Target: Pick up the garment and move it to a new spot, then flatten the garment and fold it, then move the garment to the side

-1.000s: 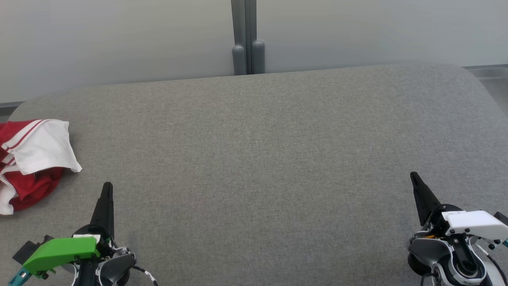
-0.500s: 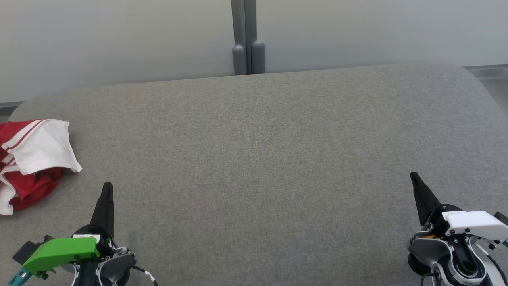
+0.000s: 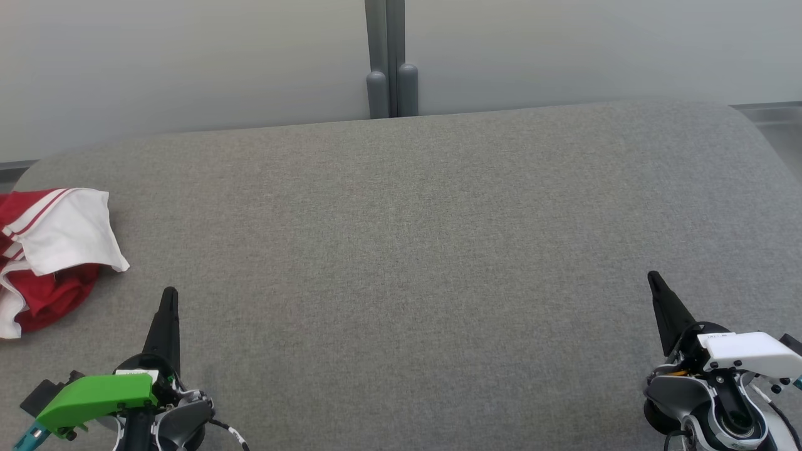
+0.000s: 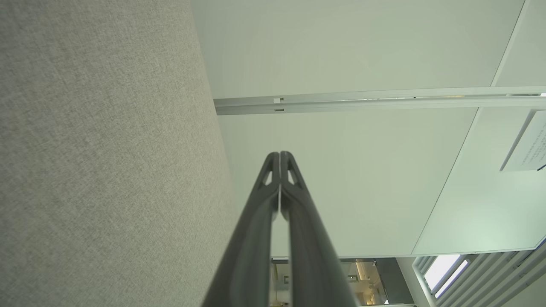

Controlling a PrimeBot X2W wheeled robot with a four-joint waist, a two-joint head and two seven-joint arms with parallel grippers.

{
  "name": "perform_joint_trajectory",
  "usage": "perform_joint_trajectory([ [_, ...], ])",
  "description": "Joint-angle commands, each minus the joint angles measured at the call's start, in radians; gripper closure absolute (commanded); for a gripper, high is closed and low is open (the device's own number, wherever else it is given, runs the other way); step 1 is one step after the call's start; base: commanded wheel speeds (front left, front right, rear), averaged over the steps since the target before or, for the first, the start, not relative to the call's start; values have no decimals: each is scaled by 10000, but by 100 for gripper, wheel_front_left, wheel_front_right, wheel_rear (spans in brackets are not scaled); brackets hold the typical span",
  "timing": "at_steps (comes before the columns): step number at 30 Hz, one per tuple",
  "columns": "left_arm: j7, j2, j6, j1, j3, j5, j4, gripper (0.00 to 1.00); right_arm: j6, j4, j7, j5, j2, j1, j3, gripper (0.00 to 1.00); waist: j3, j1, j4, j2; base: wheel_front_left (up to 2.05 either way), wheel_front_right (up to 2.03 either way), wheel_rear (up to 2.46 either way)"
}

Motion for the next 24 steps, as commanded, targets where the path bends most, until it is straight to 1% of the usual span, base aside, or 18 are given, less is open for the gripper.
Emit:
perform_joint_trajectory([
  [1, -8, 66, -42, 87, 25, -15, -35, 100, 4, -46, 33, 53, -42, 93, -13, 100, 0, 0, 1, 0, 0, 0, 0],
  [24, -8, 66, -42, 87, 24, -16, -34, 100, 4, -46, 32, 53, -42, 93, -12, 100, 0, 0, 1, 0, 0, 0, 0],
])
